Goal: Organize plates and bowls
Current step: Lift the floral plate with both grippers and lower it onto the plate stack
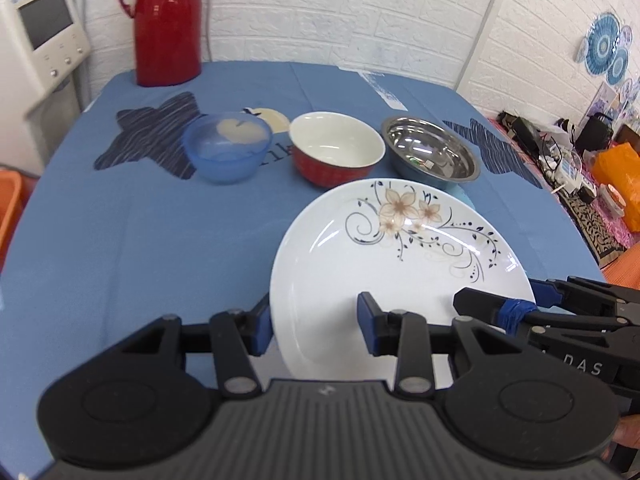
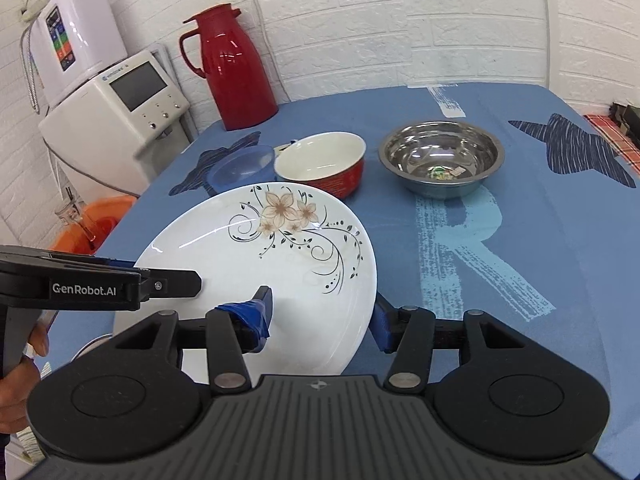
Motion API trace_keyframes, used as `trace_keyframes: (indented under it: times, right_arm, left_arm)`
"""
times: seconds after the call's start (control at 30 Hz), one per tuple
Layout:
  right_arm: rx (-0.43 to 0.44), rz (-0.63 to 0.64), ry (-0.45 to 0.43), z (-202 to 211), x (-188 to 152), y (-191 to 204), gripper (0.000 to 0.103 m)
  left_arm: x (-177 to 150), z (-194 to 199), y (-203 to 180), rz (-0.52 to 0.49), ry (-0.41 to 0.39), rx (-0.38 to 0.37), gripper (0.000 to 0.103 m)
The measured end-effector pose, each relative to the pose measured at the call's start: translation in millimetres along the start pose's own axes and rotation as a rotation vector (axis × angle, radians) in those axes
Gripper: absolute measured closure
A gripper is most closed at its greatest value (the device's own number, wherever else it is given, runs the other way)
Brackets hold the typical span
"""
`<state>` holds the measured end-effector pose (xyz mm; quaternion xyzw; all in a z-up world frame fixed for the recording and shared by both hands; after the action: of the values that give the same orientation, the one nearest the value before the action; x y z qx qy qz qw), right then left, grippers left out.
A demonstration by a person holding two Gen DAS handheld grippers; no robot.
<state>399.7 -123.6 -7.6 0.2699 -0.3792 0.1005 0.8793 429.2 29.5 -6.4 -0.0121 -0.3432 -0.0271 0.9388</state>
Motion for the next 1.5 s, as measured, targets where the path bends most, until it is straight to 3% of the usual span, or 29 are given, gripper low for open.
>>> trace_keyframes:
  times: [0.37, 0.57, 0.9, 1.2, 1.37, 1.5]
  right_arm:
    - [0.130, 0.027, 0.024, -11.1, -49.0, 97.8, 0.064]
    - [0.184, -0.001, 0.059, -22.8, -76.8, 128.5, 0.063]
    - [0.118, -0.024, 0.006, -11.5, -96.0, 129.6, 0.062]
    - [0.138, -0.072, -0.021, -22.8, -104.3, 123.2, 0.062]
    - [0.175, -0.138, -0.054, -19.9, -102.6, 117.5, 0.063]
    - [0.185, -0.204, -0.104, -8.1, -100.1, 112.5, 0.062]
  left_arm:
    - [-76.9, 63.2, 91.5, 0.096, -0.026, 0.099, 0.067]
    - [-110.2, 79.1, 124.5, 0.137, -0.028, 0.127, 0.067]
    - [-133.0, 62.5, 117.3, 0.119, 0.009, 0.066, 0.067]
    - [-134.4, 54.3, 123.2, 0.131, -0.009, 0.057, 0.066]
    - [-131.9, 52.6, 118.9, 0.128, -0.011, 0.020, 0.050]
    - [-124.4, 64.0, 120.4, 0.126, -0.070, 0.023, 0.048]
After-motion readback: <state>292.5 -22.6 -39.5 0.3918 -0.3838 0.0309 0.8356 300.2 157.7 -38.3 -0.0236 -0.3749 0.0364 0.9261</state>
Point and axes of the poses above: each gripper's, at about its wrist camera, not at the fingertips, and z roughly against the way its jaws point, y to its left, x to its top, the point moved 8 cm from there along -z, roughly the way its jaws point, and after that the axes turned 14 degrees about x, right-handed, at the moved point
